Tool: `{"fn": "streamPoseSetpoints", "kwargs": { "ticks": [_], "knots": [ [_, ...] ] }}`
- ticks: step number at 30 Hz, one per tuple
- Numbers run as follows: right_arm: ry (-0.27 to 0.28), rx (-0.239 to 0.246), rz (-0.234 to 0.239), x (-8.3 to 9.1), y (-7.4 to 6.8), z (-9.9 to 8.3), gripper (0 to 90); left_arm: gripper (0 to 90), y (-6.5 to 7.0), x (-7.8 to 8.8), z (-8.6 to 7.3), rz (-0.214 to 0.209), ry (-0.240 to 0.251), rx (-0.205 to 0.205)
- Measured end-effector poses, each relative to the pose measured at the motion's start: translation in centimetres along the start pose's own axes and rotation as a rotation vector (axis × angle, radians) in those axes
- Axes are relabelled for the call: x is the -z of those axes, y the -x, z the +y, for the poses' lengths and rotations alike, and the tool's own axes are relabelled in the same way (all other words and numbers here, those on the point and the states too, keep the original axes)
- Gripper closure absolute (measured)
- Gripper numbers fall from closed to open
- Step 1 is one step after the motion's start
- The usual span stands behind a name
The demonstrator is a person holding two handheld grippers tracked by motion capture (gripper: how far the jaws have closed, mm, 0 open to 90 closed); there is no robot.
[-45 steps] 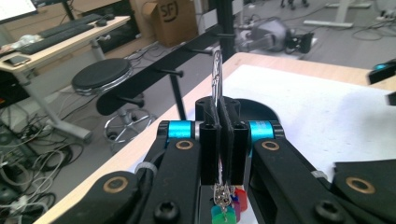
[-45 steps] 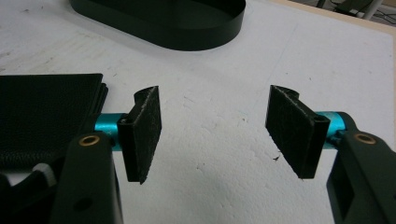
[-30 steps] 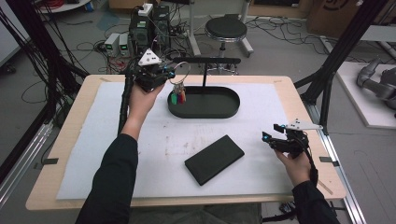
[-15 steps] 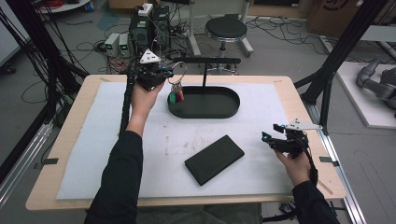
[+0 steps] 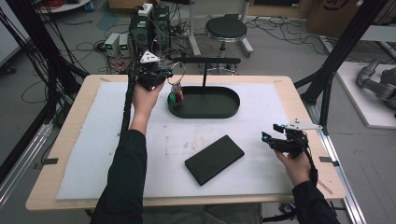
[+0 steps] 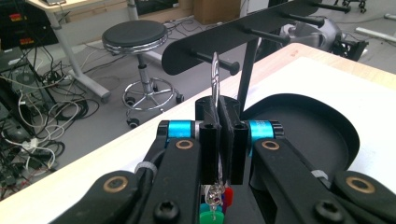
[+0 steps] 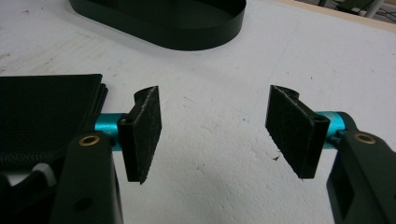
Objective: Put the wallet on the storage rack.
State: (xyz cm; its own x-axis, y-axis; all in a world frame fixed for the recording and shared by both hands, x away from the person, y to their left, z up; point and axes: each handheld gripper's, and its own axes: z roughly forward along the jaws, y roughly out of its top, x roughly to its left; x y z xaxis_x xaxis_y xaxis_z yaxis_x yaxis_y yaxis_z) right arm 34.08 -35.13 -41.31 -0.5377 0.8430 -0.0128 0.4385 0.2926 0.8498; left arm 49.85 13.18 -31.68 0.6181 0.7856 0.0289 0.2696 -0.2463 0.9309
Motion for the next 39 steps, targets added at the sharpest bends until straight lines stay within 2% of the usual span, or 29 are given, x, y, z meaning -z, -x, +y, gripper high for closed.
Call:
{"fn": "streamPoseSetpoints", "kwargs": {
  "ticks": [2, 5, 11, 19, 23, 26, 27, 28, 30, 33, 38, 39],
  "knots": [
    [0.001, 0.002, 0.0, 0.0, 0.0, 0.0, 36.5, 86.8, 0.0, -0.1, -0.1, 0.012, -0.006, -0.004],
    [0.002, 0.003, 0.0, 0.0, 0.0, 0.0, 36.5, 86.8, 0.1, -0.3, -0.1, 0.033, -0.001, 0.012],
    [-0.003, -0.005, 0.001, 0.0, 0.1, 0.0, 36.5, 86.6, 0.2, -0.6, 0.0, 0.068, -0.012, -0.01],
    [-0.005, -0.007, 0.005, 0.0, 0.1, -0.1, 36.5, 85.9, 0.3, -0.9, 0.1, 0.11, -0.041, -0.015],
    [-0.006, -0.006, 0.005, 0.0, 0.1, -0.1, 36.4, 84.0, 0.3, -1.1, 0.0, 0.144, -0.068, -0.01],
    [-0.007, -0.005, 0.006, 0.0, 0.0, -0.1, 36.3, 82.1, 0.3, -1.0, -0.1, 0.167, -0.069, -0.01],
    [-0.008, -0.005, 0.005, 0.0, 0.0, -0.1, 36.3, 80.3, 0.3, -1.0, -0.2, 0.179, -0.07, -0.014],
    [-0.009, -0.006, 0.004, 0.0, 0.1, -0.1, 36.0, 72.9, 0.3, -0.9, -0.2, 0.189, -0.069, -0.012],
    [-0.011, -0.003, 0.004, 0.0, 0.1, -0.1, 35.9, 68.9, 0.2, -0.6, -0.1, 0.211, -0.062, -0.001],
    [-0.01, -0.006, 0.005, 0.0, 0.1, -0.1, 35.9, 65.9, 0.2, 0.1, -0.2, 0.219, -0.048, -0.006],
    [-0.013, -0.004, 0.002, -0.1, 0.1, -0.1, 35.8, 50.3, 0.6, 1.5, -0.3, 0.224, -0.03, -0.02],
    [-0.013, -0.004, 0.002, -0.1, 0.1, -0.1, 35.8, 50.3, 0.9, 2.2, -0.3, 0.223, -0.024, -0.042]
  ]
}}
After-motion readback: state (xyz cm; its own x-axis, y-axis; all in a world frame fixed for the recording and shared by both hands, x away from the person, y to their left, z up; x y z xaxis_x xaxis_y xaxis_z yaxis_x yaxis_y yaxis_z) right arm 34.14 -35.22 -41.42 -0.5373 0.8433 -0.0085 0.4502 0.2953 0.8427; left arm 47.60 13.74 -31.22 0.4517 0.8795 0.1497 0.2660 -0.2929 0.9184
